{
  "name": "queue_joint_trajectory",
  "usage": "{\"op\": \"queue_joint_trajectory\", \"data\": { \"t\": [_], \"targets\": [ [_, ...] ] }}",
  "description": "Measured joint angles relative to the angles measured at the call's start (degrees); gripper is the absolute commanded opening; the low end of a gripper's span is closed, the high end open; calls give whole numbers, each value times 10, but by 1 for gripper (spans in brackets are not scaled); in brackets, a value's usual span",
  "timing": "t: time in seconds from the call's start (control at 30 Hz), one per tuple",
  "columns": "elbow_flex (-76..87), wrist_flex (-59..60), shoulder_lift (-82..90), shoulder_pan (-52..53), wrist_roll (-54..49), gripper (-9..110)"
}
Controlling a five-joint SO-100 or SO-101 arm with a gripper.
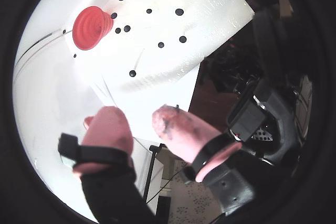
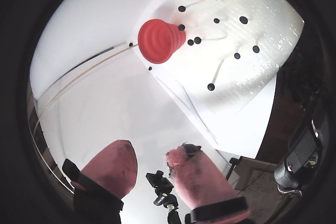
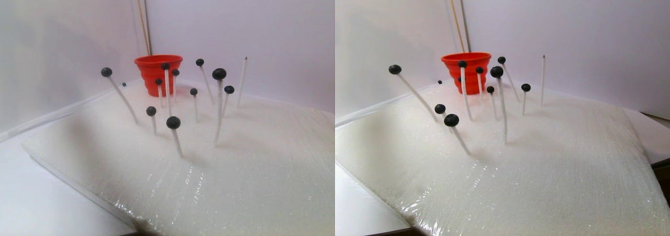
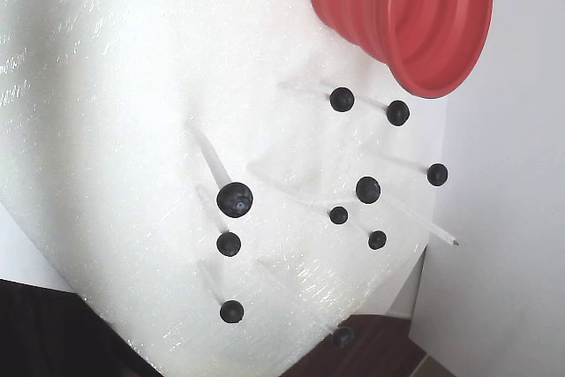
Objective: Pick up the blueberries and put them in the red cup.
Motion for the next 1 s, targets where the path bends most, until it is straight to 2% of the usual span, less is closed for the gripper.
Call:
{"op": "queue_joint_trajectory", "data": {
  "t": [0.67,1.0],
  "targets": [
    [0,-9,0,-37,-28,11],
    [0,-33,-6,-69,-83,11]
  ]
}}
